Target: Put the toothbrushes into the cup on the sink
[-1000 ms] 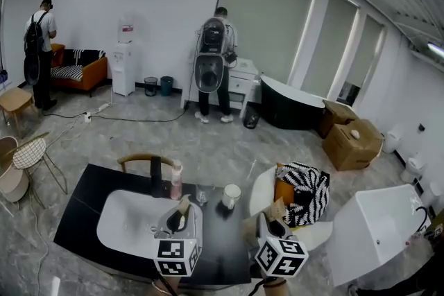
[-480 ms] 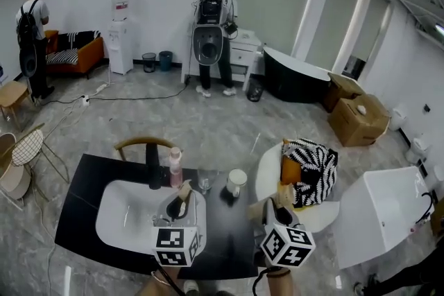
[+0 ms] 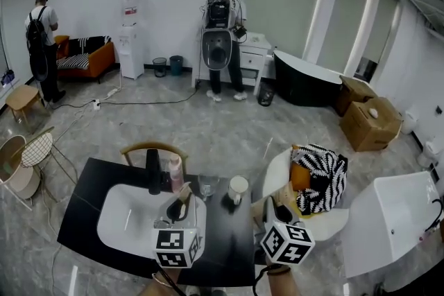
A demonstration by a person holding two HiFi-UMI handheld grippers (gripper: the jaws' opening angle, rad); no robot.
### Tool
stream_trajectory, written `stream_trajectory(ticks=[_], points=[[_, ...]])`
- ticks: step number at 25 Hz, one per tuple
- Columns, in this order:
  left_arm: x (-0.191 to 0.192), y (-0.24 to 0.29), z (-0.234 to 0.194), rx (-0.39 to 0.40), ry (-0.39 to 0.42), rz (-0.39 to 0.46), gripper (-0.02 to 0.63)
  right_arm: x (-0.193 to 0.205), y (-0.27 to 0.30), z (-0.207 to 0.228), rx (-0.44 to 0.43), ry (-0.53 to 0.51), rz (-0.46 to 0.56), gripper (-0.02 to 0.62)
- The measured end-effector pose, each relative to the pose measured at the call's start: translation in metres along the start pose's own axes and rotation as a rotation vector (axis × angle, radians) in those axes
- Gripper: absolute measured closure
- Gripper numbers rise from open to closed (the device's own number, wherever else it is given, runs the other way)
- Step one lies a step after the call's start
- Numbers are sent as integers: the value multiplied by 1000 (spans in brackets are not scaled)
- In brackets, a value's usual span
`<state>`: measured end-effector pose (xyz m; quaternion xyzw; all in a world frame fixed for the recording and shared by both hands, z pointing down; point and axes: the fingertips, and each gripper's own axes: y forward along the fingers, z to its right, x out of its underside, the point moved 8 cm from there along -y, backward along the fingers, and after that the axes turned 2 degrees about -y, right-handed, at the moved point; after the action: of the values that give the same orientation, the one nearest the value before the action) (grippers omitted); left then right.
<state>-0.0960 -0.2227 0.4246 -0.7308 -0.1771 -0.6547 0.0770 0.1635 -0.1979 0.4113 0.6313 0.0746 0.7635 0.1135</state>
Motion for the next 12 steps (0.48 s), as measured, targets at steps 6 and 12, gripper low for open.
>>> stream_trajectory(ticks=[6, 12], points=[[1, 2, 4, -21, -9, 0, 565, 1, 6, 4, -31, -1, -2, 547], [4, 4, 9, -31, 3, -8, 565, 4, 9, 14, -32, 13, -12, 547]])
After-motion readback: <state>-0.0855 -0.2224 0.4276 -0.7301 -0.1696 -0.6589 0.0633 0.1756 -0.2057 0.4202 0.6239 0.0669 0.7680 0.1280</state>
